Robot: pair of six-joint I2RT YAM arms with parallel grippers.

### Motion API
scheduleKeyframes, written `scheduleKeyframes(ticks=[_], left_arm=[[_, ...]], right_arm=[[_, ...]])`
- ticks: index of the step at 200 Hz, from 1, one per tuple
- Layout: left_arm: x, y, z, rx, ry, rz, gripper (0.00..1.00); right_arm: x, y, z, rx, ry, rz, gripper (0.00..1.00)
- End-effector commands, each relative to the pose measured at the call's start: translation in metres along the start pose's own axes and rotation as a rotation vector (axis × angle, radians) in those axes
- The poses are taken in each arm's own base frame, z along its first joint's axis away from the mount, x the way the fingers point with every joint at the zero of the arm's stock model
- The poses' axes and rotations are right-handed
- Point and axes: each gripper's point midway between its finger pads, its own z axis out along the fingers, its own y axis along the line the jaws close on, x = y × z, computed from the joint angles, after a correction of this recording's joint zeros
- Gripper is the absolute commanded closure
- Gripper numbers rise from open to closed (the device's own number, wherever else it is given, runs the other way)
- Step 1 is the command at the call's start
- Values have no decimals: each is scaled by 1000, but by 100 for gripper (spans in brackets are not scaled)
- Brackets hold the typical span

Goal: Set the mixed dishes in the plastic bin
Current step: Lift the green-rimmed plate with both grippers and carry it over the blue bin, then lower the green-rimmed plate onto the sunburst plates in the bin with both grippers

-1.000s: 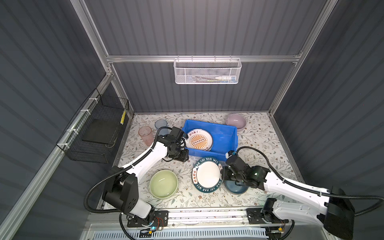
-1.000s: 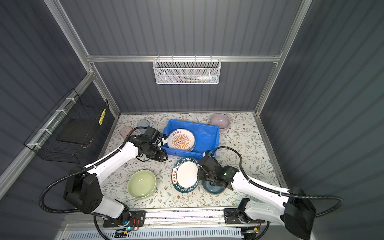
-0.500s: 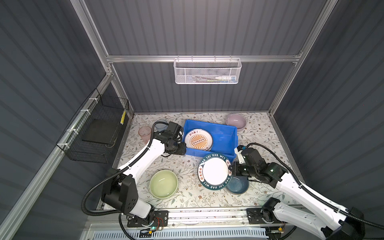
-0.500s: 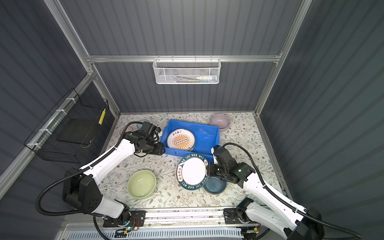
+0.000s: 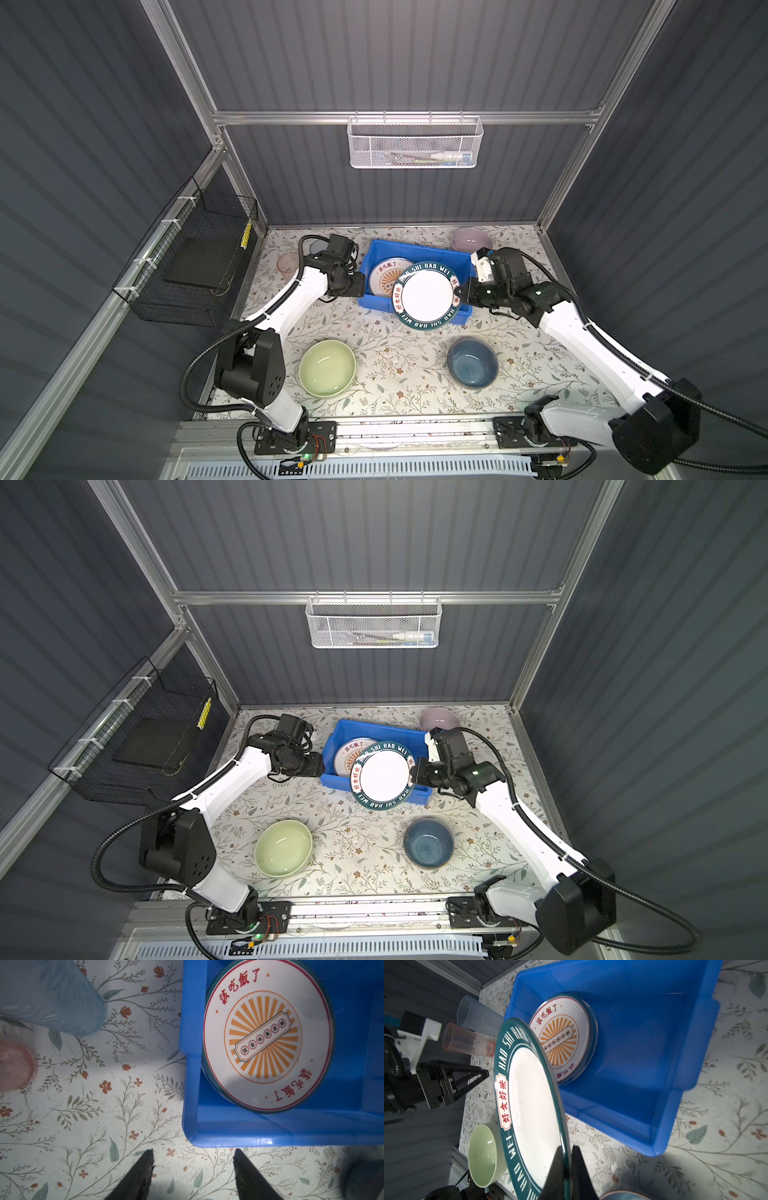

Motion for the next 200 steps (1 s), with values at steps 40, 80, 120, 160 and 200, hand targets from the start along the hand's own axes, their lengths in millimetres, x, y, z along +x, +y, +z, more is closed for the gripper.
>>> scheduleKeyframes(ticks=[40,80,120,160,200], left_arm=[[-32,2,13,-23,-1,90,49],[-33,10,26,-48,30,89,59],[-30,17,34,-66,54,83,62],[-27,18,39,-58,78,78,68],[-25,15,41,-34,88,77,79]], right_arm=[[-64,13,24,-93,-81,48,100],[-82,13,59,-127,-77,105,100],[-87,11,88,-129,-31,124,100],[-84,8,110,-117,6,135,100],[-79,11,131,-102,29,125,100]])
